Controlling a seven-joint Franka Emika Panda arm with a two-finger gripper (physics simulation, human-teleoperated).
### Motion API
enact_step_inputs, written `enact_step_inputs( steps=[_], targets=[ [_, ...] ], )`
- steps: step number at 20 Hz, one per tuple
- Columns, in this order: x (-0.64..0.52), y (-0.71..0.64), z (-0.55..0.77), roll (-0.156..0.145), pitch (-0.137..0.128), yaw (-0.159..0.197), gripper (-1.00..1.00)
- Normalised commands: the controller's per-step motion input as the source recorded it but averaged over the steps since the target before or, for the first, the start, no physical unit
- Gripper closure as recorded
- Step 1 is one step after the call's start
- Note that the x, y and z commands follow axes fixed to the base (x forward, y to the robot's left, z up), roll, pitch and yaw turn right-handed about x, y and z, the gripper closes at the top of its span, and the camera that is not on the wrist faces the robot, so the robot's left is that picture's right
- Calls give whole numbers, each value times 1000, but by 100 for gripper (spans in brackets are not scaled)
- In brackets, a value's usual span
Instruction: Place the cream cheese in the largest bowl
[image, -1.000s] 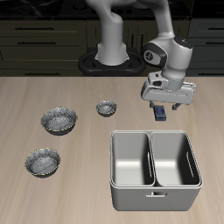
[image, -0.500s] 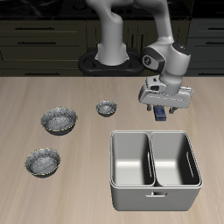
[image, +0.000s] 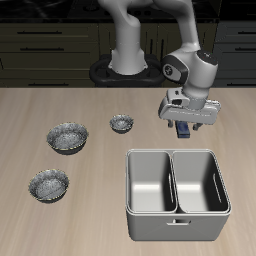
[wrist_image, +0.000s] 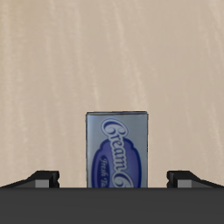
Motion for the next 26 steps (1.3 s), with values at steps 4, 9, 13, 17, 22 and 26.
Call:
enact_step_inputs(
  steps=[4,9,13,17,22,26],
  targets=[
    [8,-132,-183,-16,56,-25,-100],
    [34,-112,-230,57,68,-30,100],
    [29,-144,-76,-4,27,-33,100],
    [-27,-128,51,-1,-15,-15,100],
    [-12,-57,115,5,-21,-7,100],
    [0,24,127,19,-16,-6,100]
  ],
)
